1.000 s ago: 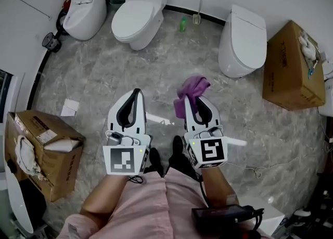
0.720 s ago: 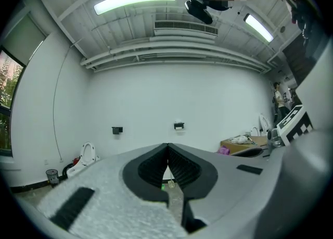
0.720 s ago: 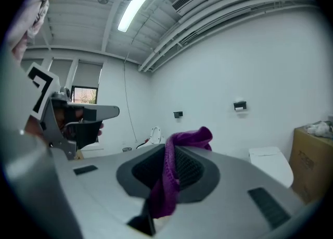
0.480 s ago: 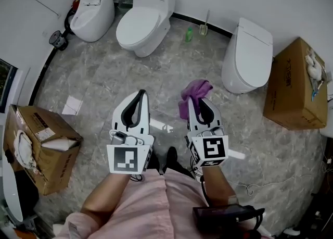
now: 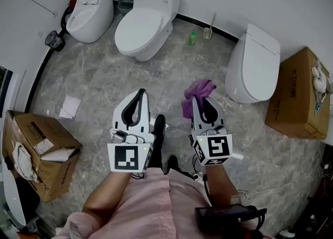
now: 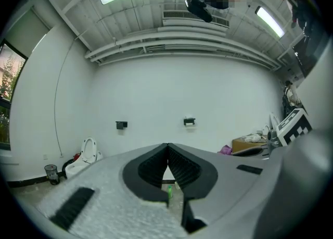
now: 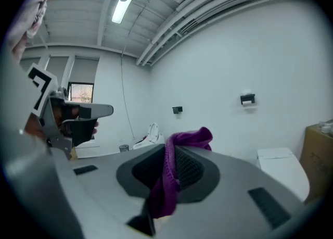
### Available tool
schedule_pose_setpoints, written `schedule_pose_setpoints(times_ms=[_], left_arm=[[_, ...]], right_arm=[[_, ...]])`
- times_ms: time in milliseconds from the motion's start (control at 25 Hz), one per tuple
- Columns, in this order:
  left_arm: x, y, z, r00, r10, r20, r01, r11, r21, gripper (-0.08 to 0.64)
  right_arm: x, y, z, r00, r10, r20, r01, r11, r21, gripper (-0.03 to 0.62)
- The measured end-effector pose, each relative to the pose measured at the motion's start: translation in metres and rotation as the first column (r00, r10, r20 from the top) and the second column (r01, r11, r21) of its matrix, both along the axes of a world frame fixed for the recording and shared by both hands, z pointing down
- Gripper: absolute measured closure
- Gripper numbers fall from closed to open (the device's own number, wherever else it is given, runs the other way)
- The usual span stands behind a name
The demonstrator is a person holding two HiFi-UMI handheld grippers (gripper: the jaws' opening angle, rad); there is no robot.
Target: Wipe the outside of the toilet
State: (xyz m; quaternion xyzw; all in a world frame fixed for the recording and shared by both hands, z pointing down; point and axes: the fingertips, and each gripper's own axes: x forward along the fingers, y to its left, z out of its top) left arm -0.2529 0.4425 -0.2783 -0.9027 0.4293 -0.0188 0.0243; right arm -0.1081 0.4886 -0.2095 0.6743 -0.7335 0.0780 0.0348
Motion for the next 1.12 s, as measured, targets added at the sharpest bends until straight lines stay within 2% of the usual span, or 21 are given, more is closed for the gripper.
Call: schedule_pose_setpoints(times_ms=[120,320,520,920,1120], left_arm=[[0.015,-0.052,0.012,1.000,0.023,0.010,-0.023,1.000,-0.012,0.552],[0.033,-0.129,0.028,0.997,0.073,-0.002,-0.073,0.994,-0.084,0.552],[0.049,-0.189,0.034,0.994,0.108,0.000,-0.108,0.988,-0.110,0.552],[0.082,-0.256,0.023,0.988,0.148,-0.031,-0.150,0.986,-0.076,0.552],[0.110,-0.279,0.030,0.987,0.158,-0.006,-0.158,0.985,-0.068,0.553]], right_arm=[[0.011,-0.047,0.007,1.000,0.001,-0.004,-0.001,1.000,-0.002,0.532],[0.019,-0.120,0.018,1.000,0.016,-0.005,-0.016,0.999,-0.029,0.532],[0.028,-0.179,0.017,1.000,0.024,-0.015,-0.025,0.999,-0.030,0.533],[0.065,-0.248,-0.017,0.995,0.083,-0.057,-0.083,0.996,0.011,0.534],[0.098,-0.274,-0.019,0.994,0.101,-0.053,-0.099,0.994,0.035,0.534]])
